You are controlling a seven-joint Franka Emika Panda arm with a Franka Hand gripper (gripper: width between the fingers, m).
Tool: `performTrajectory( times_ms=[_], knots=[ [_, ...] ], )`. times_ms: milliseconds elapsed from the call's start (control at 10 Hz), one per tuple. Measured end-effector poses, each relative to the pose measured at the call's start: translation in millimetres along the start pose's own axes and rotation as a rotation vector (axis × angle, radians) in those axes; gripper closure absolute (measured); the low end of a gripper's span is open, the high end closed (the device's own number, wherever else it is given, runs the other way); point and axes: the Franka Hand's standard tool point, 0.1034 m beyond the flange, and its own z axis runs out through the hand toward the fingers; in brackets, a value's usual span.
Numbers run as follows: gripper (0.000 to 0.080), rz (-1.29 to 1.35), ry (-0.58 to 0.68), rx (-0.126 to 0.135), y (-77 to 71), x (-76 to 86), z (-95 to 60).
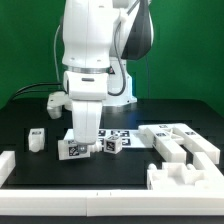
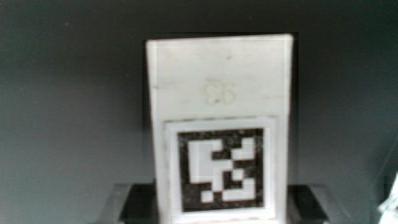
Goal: Assemble chair
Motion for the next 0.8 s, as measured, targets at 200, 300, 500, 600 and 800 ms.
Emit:
performTrajectory(
  times_ms=[200,300,500,600,800],
  knots=[
    [0.0515,-0.075,-0.009,0.003,-1.3,-2.3,0.6],
    [0.0515,-0.187,-0.017,0.008,-2.6,-4.9,1.3],
    [0.0515,-0.607,-0.004,0.085,-10.1,-12.0,7.1],
    [0.0514,-0.739,-0.010,0.104,-10.9,-2.0,9.1],
    [0.0514,-0.829,-0.011,0.108,-15.6,-11.1,9.4]
  ],
)
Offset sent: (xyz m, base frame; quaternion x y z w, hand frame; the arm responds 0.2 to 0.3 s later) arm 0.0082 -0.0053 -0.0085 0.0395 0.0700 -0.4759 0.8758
